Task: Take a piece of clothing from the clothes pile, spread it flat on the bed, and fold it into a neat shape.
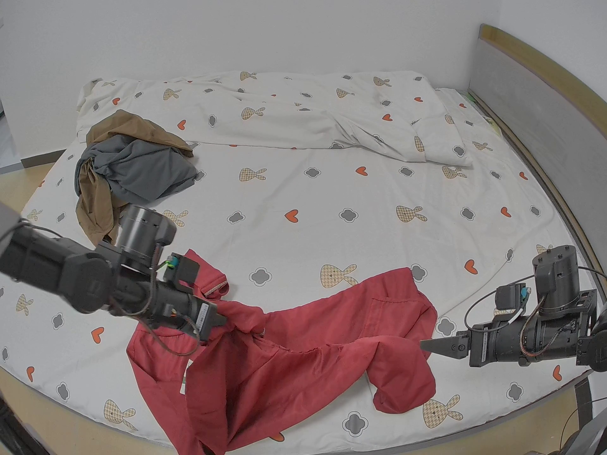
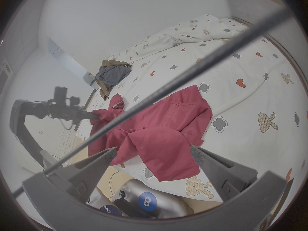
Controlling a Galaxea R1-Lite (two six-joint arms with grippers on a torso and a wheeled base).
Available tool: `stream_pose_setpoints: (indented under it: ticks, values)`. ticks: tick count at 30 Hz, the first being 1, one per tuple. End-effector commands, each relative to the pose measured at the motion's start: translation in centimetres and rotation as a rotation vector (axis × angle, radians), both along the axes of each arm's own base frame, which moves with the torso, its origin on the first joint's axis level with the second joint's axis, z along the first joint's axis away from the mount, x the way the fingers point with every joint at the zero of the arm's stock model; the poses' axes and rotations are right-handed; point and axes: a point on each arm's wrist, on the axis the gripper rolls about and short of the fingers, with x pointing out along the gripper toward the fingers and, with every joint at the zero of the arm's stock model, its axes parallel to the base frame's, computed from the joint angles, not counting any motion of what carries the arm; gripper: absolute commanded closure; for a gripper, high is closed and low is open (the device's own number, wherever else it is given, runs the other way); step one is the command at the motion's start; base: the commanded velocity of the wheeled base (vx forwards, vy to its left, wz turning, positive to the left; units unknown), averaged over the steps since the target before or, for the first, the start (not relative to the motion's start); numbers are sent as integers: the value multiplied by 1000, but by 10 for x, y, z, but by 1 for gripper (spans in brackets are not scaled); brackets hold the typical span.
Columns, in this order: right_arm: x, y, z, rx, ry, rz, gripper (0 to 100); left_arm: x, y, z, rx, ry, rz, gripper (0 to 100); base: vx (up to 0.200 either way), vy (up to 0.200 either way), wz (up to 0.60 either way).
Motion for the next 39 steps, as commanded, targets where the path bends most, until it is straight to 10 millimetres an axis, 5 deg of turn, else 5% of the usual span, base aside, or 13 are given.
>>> stream_pose_setpoints:
  ticks: [1, 13, 24, 30, 39]
  values:
    - [12, 0, -10, -13, 46, -31, 0, -115, 36, 58, -90, -77, -41, 100, 0, 0, 0]
    - [151, 3, -67, -52, 113, -177, 0, -208, 62, 40, -124, -127, -119, 100, 0, 0, 0]
    - [223, 11, -107, -44, 71, -204, 0, -231, 66, 24, -159, -89, -150, 100, 0, 0, 0]
    - [247, 8, -117, -42, 40, -249, 0, -230, 66, 24, -181, -76, -123, 100, 0, 0, 0]
    - [247, 9, -118, -32, 45, -236, 0, -230, 66, 23, -182, -66, -117, 100, 0, 0, 0]
